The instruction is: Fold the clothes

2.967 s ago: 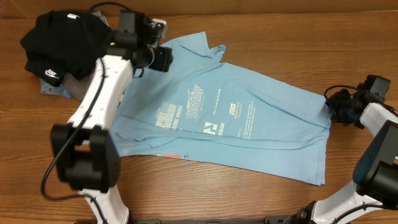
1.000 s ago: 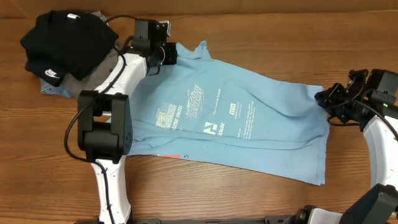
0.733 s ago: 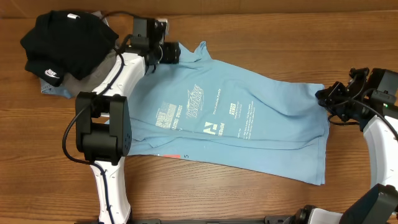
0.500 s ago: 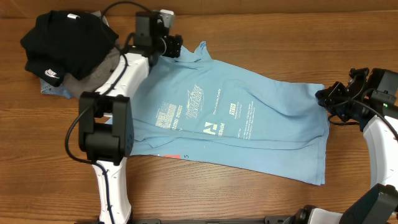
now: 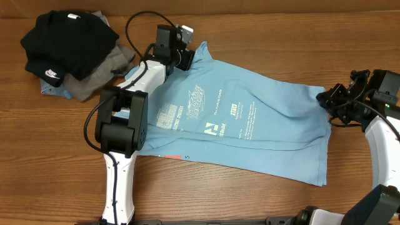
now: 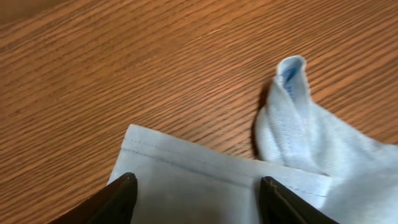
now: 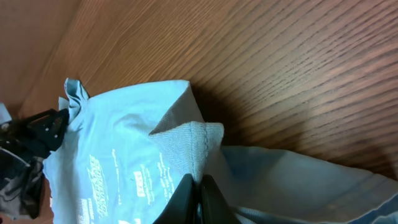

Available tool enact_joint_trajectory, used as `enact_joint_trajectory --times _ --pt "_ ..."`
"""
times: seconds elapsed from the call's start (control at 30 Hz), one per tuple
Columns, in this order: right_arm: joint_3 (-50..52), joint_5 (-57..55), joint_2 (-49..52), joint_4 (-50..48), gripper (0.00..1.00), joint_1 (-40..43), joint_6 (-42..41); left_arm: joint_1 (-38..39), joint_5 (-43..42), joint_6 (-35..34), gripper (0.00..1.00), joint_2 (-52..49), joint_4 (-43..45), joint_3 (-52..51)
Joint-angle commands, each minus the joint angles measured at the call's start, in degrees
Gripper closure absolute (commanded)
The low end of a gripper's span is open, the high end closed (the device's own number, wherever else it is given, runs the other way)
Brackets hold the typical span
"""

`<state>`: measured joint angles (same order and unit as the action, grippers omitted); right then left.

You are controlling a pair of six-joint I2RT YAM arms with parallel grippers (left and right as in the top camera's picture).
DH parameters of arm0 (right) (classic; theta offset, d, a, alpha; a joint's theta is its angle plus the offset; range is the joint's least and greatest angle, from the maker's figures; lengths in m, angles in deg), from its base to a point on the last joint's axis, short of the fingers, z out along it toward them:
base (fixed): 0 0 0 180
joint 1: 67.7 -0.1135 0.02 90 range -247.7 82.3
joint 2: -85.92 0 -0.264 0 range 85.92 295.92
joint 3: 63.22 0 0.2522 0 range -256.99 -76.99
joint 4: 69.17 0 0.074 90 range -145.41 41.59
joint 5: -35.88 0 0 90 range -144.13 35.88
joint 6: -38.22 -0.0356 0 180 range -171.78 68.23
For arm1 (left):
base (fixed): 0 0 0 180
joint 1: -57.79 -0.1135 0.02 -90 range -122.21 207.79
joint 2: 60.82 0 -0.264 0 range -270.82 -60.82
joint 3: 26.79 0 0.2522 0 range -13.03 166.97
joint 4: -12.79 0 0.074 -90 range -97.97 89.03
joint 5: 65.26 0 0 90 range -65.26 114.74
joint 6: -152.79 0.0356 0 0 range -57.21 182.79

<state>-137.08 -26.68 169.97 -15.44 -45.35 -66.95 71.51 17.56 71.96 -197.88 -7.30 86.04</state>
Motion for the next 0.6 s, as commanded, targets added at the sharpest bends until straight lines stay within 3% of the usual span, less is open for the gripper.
enact_joint_trajectory --times 0.0,0.1,0.23,0.27,0.57 --pt "-0.74 -0.42 -1.33 0.07 0.96 -0.26 0.24 -0.33 1.18 -2.25 0.35 -3.13 0.15 0.66" --pt "-0.74 -0.42 -1.33 0.31 0.96 -0.26 0.24 -0.28 1.14 -3.85 0.47 -3.52 0.13 0.66" --pt "-0.74 -0.42 -1.33 0.5 0.96 -0.26 0.24 -0.37 1.07 -7.19 0.91 -3.41 0.09 1.03" --pt "-0.74 -0.39 -1.33 0.52 0.96 -0.26 0.24 -0.5 0.68 -7.96 0.96 -3.32 -0.13 1.27" --pt "-0.74 -3.15 -1.33 -0.44 0.96 -0.26 0.22 -2.69 -3.15 -11.04 0.96 5.55 -2.82 4.0"
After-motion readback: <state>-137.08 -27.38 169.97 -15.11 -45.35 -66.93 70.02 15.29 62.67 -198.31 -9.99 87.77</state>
